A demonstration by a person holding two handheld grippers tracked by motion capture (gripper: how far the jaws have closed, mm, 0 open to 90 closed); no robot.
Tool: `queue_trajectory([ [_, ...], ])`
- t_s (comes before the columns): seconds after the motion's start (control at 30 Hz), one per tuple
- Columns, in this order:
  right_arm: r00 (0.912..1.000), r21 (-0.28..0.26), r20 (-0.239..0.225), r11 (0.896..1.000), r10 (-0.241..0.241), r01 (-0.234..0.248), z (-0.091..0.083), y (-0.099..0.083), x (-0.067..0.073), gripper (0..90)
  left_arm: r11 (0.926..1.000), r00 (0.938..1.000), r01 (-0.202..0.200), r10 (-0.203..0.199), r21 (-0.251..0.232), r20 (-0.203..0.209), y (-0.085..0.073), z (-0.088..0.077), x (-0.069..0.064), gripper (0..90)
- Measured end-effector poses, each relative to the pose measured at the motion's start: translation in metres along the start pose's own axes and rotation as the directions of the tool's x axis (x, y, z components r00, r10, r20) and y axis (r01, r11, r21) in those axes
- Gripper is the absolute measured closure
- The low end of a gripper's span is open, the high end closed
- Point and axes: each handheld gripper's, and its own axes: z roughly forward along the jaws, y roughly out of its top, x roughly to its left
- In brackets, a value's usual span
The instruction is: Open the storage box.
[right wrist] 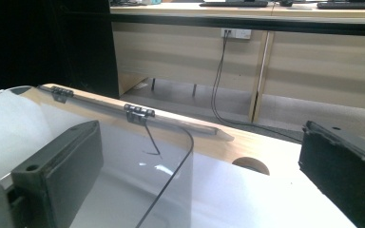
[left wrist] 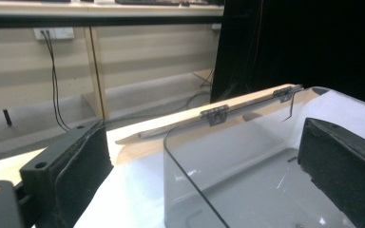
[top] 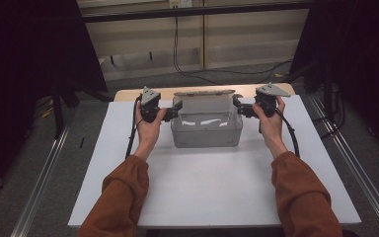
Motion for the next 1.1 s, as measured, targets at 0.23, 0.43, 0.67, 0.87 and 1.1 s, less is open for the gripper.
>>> queue_trajectory([
  [0.23,0.9998,-0.032,0.017,0.999,-0.009,0.01,-0.016,-0.002,0.002,0.0,0.9993,0.9999,-0.016,0.016,-0.032,0.001,-0.003,-0.013,-0.002,3.2],
  [0.43,0.9994,-0.052,0.031,0.999,-0.016,0.018,-0.03,-0.004,0.004,0.0,0.999,0.9998,-0.021,0.021,-0.039,-0.006,-0.007,-0.024,-0.006,3.2],
  [0.67,0.9995,-0.059,0.025,0.998,-0.021,0.023,-0.042,-0.007,0.007,0.0,0.9992,0.9998,-0.018,0.018,-0.035,-0.005,-0.012,-0.035,-0.009,3.3],
  [0.87,0.9992,-0.058,0.026,0.998,-0.032,0.033,-0.052,-0.01,0.008,0.0,0.9991,0.9997,-0.023,0.023,-0.037,-0.003,-0.013,-0.045,-0.011,3.3],
  [1.1,0.9985,-0.077,0.032,0.996,-0.045,0.047,-0.068,-0.013,0.012,0.0,0.9978,1.0,-0.005,0.005,-0.065,-0.004,-0.022,-0.06,-0.011,3.2],
])
